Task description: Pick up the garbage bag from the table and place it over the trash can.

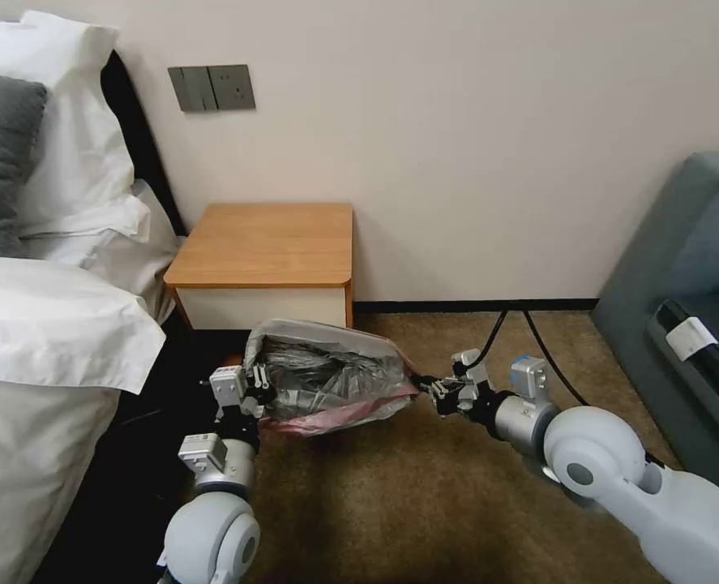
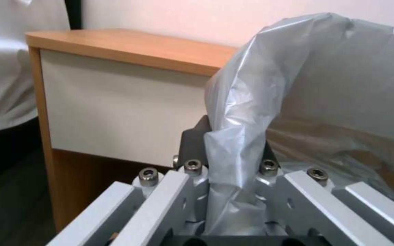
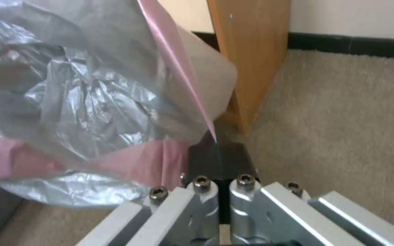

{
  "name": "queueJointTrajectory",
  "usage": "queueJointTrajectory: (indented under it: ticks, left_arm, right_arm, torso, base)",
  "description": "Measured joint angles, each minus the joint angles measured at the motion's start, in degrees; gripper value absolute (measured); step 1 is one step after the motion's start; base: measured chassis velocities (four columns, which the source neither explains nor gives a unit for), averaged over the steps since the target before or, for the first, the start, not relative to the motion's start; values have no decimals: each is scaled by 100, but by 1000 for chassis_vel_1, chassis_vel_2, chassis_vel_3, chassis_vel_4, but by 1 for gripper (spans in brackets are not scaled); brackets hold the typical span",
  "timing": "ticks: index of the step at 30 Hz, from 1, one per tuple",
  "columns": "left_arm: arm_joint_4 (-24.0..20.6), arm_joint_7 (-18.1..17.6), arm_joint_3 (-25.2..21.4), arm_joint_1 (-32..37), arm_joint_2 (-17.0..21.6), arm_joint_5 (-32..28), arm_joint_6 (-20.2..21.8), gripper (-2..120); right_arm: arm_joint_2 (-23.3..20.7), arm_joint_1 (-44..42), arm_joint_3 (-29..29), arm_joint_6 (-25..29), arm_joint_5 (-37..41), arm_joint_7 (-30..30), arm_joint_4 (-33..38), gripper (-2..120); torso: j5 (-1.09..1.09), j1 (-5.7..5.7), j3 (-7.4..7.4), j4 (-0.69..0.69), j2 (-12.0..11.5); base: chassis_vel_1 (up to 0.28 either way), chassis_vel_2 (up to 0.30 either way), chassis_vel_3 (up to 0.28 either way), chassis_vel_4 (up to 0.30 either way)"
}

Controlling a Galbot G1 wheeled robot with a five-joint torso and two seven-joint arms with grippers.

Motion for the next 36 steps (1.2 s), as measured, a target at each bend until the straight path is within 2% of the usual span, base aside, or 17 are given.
queueJointTrajectory:
  ticks: [15, 27, 36]
  left_arm:
    - [-6, -42, -47, -5, -19, -32, -1, 6]
    - [-12, -89, 39, -24, -45, -114, -2, 6]
    - [-100, -313, 275, 67, -49, -633, 137, 6]
  right_arm:
    - [23, 167, 13, -624, 107, -329, -85, 0]
    - [57, 139, 108, -634, 70, -518, -45, 0]
    - [-49, -32, 318, -596, -51, -666, -64, 0]
  torso:
    - [0, 0, 0, 1, 0]
    - [1, 0, 0, 3, 0]
    - [0, 0, 0, 0, 0]
  base:
    - [0, 0, 0, 0]
    - [0, 0, 0, 0]
    - [0, 0, 0, 0]
